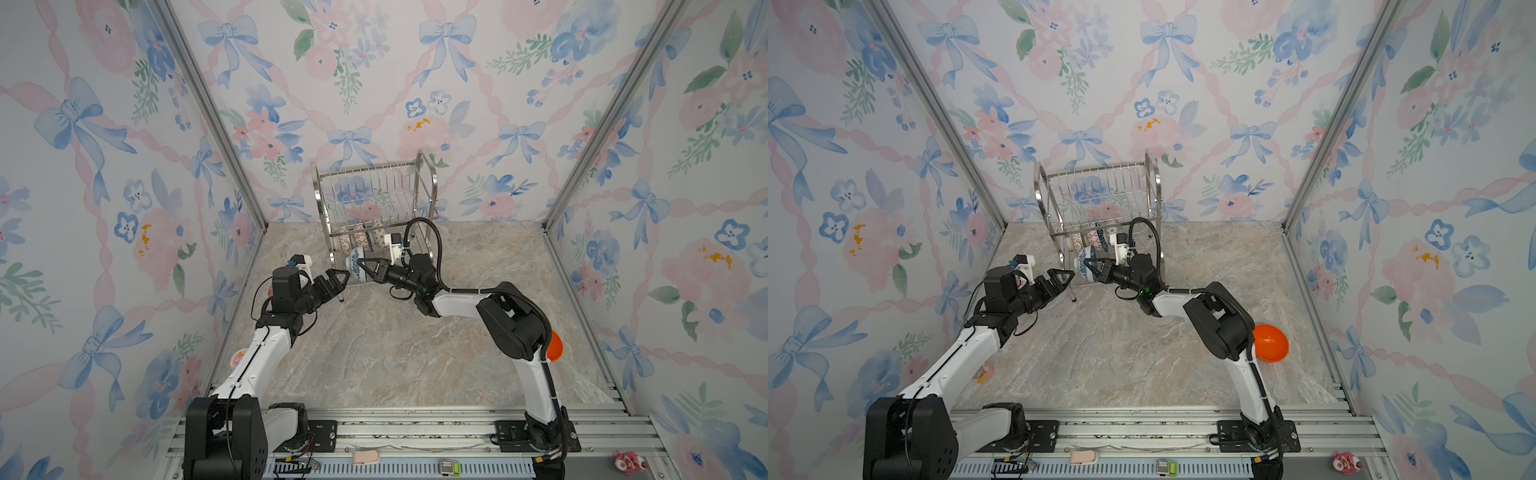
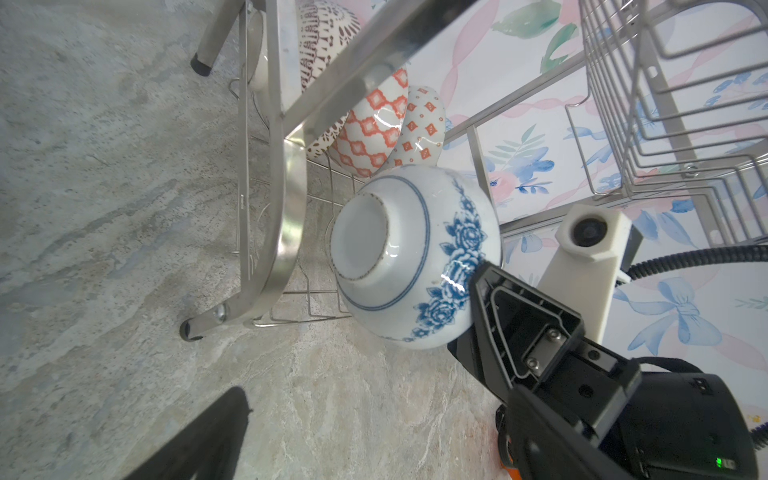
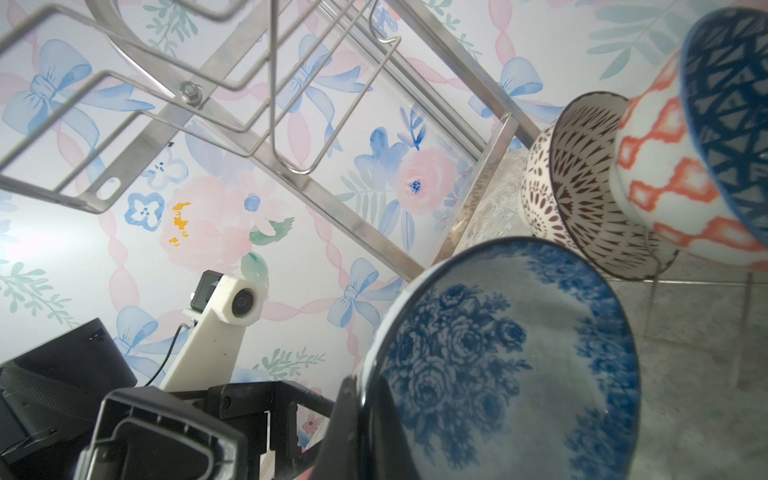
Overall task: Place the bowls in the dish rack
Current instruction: 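Lift the blue-and-white bowl and carry it toward the rack front with the right gripper, then lower the blue-and-white bowl into the rack slot nearest the robot with the right gripper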
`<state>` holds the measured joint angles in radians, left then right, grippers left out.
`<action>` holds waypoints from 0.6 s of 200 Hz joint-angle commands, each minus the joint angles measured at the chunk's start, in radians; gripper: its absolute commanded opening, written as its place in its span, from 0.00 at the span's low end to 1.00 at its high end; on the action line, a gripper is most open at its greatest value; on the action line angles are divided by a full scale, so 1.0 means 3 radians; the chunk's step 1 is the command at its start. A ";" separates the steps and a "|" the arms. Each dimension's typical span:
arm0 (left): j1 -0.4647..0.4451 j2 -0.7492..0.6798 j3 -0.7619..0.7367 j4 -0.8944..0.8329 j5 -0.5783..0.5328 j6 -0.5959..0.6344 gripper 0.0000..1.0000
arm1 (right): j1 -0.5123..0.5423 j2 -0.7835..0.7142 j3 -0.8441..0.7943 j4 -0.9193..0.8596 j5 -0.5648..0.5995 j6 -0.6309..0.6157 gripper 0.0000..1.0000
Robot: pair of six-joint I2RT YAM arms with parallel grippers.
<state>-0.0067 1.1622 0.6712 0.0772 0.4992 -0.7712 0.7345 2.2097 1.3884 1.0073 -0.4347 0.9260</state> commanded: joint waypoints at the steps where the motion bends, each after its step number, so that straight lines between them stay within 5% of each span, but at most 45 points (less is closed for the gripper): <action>1: 0.0016 0.0023 -0.0001 -0.0002 0.0039 0.0042 0.98 | 0.0016 0.0129 0.0227 0.0379 -0.0010 0.0105 0.00; 120: 0.0017 0.0010 -0.0019 -0.0013 0.0029 0.0063 0.98 | 0.0016 0.0683 0.0727 0.0528 -0.0042 0.0410 0.00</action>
<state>-0.0063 1.1622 0.6712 0.0772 0.4988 -0.7704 0.7345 2.3943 1.5543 1.0615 -0.4389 1.0142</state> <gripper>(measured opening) 0.979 0.069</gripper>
